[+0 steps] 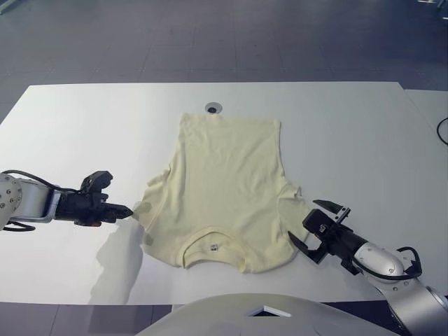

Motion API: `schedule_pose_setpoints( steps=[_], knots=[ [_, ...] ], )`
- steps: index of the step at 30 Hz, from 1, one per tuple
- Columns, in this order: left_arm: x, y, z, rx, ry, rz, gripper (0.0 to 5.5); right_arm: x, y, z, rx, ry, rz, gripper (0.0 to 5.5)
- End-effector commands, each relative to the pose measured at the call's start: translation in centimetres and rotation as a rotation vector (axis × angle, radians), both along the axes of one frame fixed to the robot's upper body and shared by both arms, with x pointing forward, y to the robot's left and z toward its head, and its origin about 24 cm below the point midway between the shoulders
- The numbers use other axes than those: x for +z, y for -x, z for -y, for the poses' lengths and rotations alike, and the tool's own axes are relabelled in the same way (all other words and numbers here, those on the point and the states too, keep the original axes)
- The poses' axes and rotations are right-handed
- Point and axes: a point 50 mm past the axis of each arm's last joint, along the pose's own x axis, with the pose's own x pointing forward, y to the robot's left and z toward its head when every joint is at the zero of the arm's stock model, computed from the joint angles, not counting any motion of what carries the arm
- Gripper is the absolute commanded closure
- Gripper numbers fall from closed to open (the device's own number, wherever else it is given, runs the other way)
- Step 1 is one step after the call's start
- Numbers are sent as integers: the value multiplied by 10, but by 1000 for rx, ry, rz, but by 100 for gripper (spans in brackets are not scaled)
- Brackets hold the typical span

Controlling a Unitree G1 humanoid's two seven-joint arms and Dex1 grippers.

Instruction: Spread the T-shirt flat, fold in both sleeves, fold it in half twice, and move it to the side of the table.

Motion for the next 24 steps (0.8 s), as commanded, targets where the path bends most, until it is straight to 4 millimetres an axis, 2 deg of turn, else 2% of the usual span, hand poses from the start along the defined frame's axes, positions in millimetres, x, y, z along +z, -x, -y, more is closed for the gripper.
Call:
schedule_pose_setpoints(
  steps=[1, 5, 7, 10, 19, 24],
  knots=[
    [-1, -5, -5, -10, -27, 23, 548, -18, 6, 14, -56, 71, -124, 10],
    [-1, -9, -11, -11, -50, 35, 548, -16, 6, 13, -54, 62, -116, 10],
    [-1, -11, -13, -12, -56, 38, 548, -11, 6, 7, -59, 1, -112, 10],
    [0, -15, -15, -9, -59, 48, 548, 2, 3, 2, -82, -97, -95, 10],
    [6, -23, -16, -9, -57, 76, 548, 52, -17, 14, -163, -266, 42, 10],
    [19, -31, -11, -29, -33, 114, 548, 61, -21, 18, -198, -294, 61, 10]
  ],
)
